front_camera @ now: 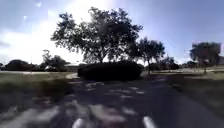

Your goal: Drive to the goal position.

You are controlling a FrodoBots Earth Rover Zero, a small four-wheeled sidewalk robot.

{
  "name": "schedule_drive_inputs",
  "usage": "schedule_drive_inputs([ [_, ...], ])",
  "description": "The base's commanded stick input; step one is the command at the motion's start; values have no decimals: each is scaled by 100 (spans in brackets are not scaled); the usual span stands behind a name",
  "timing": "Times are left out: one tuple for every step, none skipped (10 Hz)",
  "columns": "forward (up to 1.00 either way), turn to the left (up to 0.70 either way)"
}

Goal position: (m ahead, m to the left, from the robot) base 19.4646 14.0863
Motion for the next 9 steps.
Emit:
schedule_drive_inputs([
  [70, 0],
  [70, 0],
  [70, 0],
  [70, 0],
  [70, 0],
  [70, 0],
  [70, 0],
  [70, 0],
  [70, 0],
])
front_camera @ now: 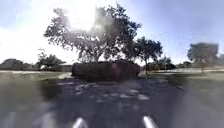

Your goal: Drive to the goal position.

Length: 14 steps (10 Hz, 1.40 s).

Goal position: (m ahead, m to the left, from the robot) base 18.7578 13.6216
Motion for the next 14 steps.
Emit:
schedule_drive_inputs([
  [70, 0],
  [70, 30],
  [70, 35],
  [70, 35],
  [70, 35],
  [70, 35],
  [70, 35],
  [70, 35],
  [70, 35],
  [70, 35],
  [70, 35],
  [70, 35],
  [70, 35],
  [70, 35],
])
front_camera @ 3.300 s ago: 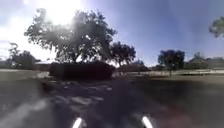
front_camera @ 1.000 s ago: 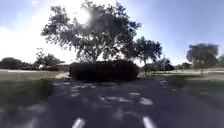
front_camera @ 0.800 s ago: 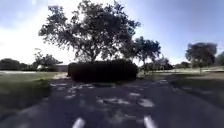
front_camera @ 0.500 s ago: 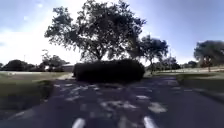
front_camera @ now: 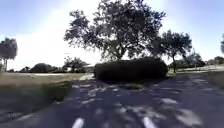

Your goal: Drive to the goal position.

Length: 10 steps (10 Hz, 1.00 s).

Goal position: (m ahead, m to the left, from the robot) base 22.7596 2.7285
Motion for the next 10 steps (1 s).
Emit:
schedule_drive_inputs([
  [70, 35],
  [70, 8],
  [70, 0],
  [70, 0],
  [70, 0],
  [70, 0],
  [70, 0],
  [70, 0],
  [70, 0],
  [70, 0],
])
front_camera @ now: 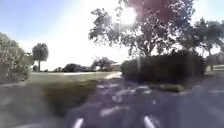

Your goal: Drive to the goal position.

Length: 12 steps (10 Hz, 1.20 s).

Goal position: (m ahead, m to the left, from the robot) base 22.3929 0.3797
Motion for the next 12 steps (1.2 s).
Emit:
schedule_drive_inputs([
  [70, 0],
  [70, 0],
  [70, 0],
  [70, 0],
  [70, 0],
  [70, 0],
  [70, 35],
  [70, 35],
  [70, 35],
  [70, 35],
  [70, 35],
  [70, 32],
])
